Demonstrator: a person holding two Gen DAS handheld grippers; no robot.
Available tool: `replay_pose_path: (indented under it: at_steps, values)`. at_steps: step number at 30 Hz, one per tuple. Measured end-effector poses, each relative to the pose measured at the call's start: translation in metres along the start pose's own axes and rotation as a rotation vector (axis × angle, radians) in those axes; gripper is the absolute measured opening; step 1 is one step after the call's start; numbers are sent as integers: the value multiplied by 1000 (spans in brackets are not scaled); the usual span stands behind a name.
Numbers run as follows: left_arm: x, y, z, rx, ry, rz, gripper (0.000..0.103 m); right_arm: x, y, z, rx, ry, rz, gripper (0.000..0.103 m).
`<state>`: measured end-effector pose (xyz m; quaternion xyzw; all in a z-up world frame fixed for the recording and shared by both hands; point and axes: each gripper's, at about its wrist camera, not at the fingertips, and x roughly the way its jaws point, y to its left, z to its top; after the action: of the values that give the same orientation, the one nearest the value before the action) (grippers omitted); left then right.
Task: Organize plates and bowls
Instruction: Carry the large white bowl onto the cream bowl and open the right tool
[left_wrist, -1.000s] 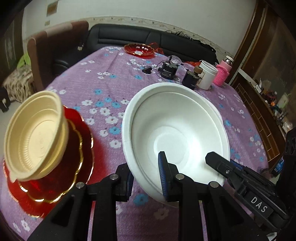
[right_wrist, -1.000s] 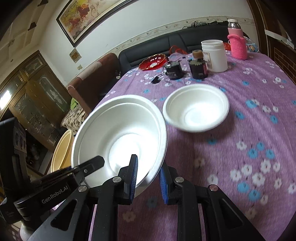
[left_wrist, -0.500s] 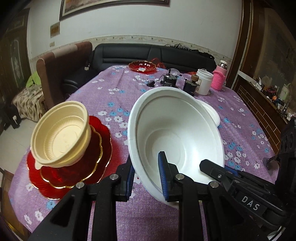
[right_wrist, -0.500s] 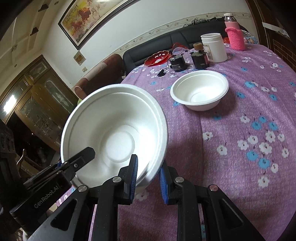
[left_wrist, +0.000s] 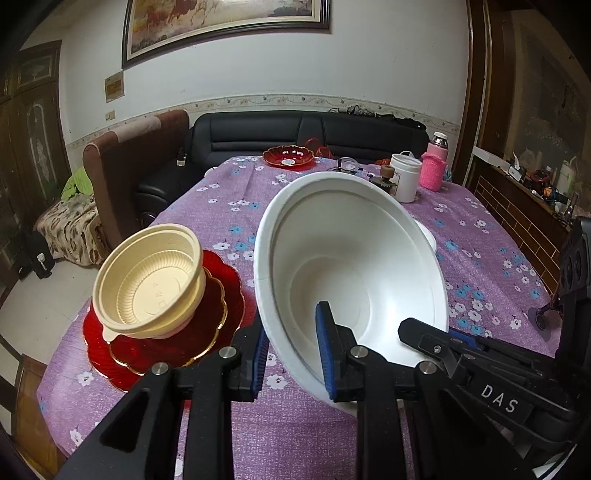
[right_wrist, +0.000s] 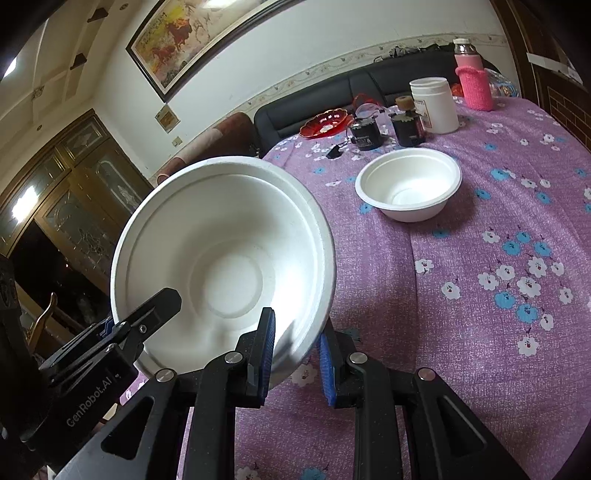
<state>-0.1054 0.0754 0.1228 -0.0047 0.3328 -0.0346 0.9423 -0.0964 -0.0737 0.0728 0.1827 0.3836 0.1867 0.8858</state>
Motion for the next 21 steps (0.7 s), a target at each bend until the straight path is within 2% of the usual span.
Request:
replay_pose_path:
  at_steps: [13,21]
  values:
    - [-1,25,-1,-43,-4,10,22,7,26,5,-53,4,-3,24]
    - [-5,48,1,-92,-42,15,22,16,44,13,-93,10,3,24]
